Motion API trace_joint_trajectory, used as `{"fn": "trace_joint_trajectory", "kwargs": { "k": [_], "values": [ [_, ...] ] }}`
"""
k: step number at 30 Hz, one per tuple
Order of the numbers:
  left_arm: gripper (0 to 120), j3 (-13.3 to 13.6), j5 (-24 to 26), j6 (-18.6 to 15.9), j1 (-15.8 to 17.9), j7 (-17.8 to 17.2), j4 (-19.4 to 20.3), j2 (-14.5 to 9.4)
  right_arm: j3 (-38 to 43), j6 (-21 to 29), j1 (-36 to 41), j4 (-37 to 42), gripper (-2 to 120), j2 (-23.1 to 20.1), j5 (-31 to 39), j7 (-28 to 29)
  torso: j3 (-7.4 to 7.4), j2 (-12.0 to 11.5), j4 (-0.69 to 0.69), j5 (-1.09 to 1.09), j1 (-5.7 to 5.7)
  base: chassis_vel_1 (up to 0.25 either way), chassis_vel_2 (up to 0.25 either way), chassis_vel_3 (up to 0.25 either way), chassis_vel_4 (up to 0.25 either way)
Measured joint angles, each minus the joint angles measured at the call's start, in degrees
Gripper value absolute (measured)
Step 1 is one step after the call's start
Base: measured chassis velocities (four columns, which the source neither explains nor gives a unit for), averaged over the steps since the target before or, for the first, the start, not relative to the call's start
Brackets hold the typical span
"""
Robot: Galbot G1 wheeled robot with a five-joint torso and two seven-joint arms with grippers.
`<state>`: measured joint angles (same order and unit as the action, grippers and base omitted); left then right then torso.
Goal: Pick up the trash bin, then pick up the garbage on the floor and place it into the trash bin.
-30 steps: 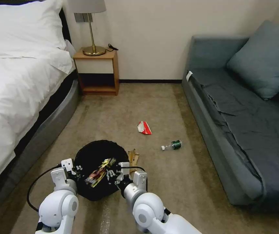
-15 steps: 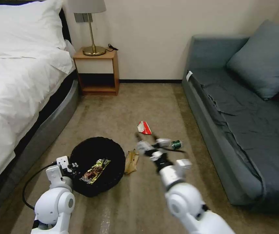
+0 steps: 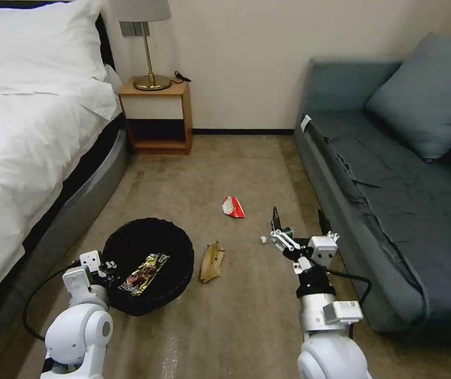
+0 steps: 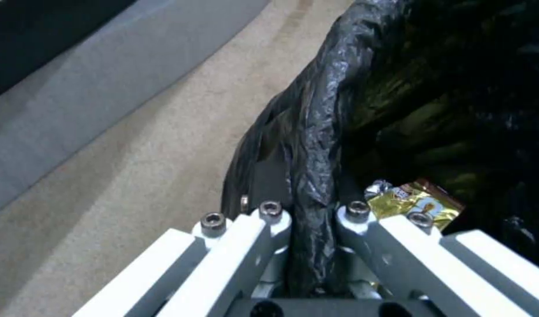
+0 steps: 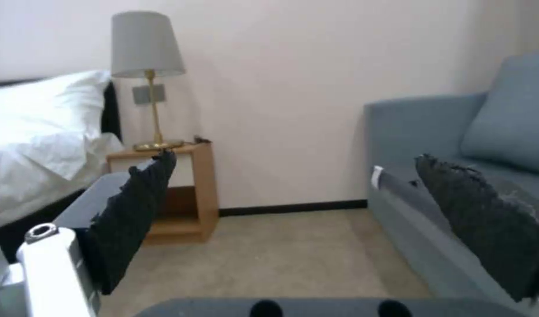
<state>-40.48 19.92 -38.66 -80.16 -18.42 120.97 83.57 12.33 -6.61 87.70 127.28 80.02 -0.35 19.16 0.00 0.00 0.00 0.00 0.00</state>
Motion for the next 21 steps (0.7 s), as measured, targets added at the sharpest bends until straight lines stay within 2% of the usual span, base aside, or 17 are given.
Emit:
{"fn": "trace_joint_trajectory", "kwargs": {
  "k": [13, 17, 21],
  "values": [
    [4, -0.51, 0.08, 0.16, -0.03, -0.01, 0.11, 0.12, -0.14, -1.44, 0.12, -2.84, 100, 0.24, -2.0, 0.0, 0.0, 0.0, 0.0, 0.0, 0.0, 0.0, 0.0, 0.0, 0.0],
    [4, -0.53, 0.08, 0.19, -0.02, -0.01, 0.02, 0.16, -0.31, -1.31, -0.33, -3.3, 100, -0.01, -1.5, -0.06, -0.01, 0.0, 0.0, 0.0, 0.0, -0.083, 0.087, 0.097, -0.092],
    [4, -0.63, 0.07, 0.22, 0.02, -0.02, -0.15, 0.14, -0.35, -1.19, -0.8, -3.78, 100, -0.13, -1.16, -0.1, 0.0, 0.0, 0.0, 0.0, 0.0, -0.195, 0.156, 0.164, -0.16]
  ]
}}
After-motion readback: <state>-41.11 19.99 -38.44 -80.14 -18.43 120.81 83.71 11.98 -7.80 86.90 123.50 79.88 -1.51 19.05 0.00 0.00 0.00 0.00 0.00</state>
